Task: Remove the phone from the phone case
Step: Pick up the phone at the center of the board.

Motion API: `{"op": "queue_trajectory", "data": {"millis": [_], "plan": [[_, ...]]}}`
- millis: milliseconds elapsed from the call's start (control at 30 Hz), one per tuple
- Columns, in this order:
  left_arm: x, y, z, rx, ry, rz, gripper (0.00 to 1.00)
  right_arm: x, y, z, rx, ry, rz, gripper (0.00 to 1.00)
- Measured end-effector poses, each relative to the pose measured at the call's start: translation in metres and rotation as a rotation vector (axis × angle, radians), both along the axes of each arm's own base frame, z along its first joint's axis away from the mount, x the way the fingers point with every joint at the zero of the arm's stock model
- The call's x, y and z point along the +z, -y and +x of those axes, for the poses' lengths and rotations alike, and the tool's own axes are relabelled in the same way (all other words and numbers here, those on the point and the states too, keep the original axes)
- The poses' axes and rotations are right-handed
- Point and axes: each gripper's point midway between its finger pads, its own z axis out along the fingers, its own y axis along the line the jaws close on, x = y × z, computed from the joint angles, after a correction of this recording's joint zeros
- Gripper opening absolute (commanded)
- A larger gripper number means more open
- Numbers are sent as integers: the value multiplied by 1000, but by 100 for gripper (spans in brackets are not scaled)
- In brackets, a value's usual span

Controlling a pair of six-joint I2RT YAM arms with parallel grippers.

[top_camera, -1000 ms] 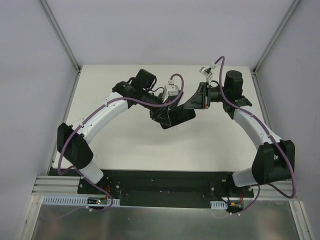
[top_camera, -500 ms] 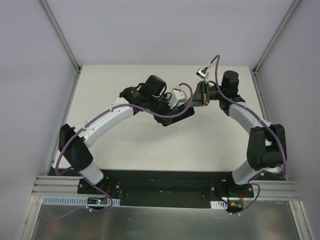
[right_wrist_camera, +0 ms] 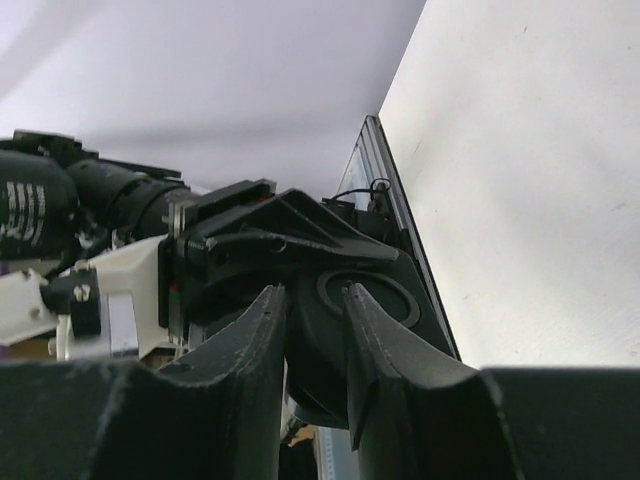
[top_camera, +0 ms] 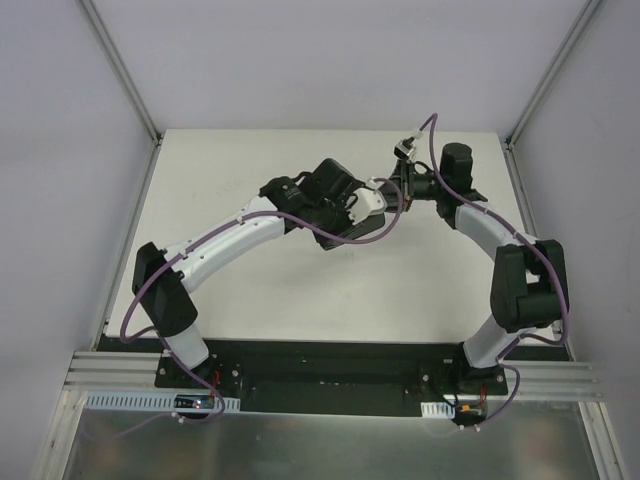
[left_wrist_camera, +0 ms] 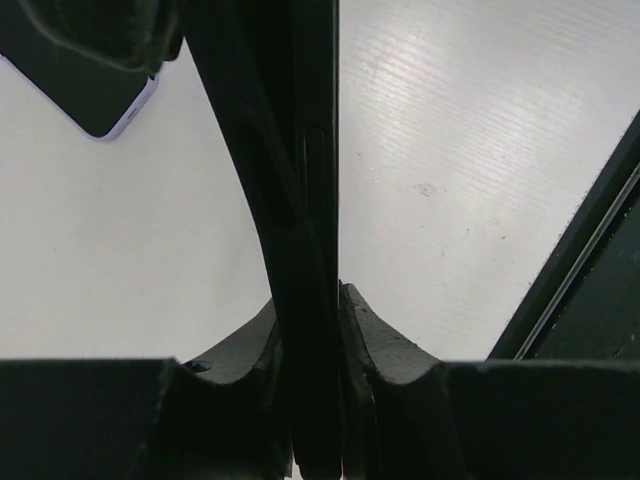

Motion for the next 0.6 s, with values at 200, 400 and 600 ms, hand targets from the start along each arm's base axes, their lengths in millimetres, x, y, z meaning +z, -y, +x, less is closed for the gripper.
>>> {"op": "queue_trajectory", "data": {"millis": [200,400,600], "plan": [[3,10,-7,-37,19,17,0,-14,-4,21,-94,-71,-48,0],[12,21,-15,-78,22,-11,0,-26,-2,27,-130,-87,-90,7],[11,13,-10,-69,-41,-48,0,-17,23,40,-186,11,-132,54]]}}
